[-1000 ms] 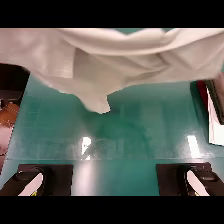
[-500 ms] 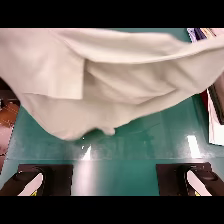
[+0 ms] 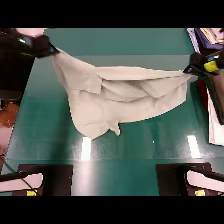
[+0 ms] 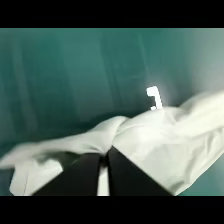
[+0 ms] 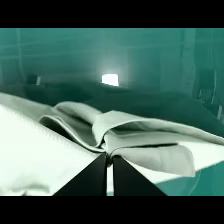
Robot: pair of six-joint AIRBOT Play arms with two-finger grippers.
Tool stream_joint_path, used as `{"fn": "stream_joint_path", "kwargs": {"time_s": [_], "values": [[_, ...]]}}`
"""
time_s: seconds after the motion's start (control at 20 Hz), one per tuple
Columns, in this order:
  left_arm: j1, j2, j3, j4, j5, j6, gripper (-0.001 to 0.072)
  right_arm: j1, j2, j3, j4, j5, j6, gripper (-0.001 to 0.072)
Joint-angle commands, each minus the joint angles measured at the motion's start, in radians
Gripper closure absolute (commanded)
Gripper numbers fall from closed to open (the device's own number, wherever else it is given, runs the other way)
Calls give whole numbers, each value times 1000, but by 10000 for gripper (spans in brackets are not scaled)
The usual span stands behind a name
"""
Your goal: Fold the shirts.
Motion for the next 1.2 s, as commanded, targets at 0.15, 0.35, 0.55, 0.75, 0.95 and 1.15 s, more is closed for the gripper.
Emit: {"fn": "stream_joint_path", "kwargs": {"time_s": [0.15, 0.35, 0.55, 0.75, 0.95, 1.15], "values": [[2, -127, 17, 71, -44, -48, 115, -24, -130, 2, 8, -155, -8, 179], [-8, -75, -60, 207, -195, -14, 225, -40, -76, 2, 5, -143, -58, 272], [-8, 116, -450, 186, -51, -24, 225, -33, -28, 2, 5, -142, -80, 272], [-8, 295, -867, 35, 95, -26, 226, -32, -22, 2, 8, -115, -82, 272], [-8, 326, -1054, -20, 155, -43, 226, -32, -22, 2, 7, -75, -82, 272], [-8, 326, -1097, -74, 220, -12, 226, -32, -22, 2, 8, -63, -82, 272]]}}
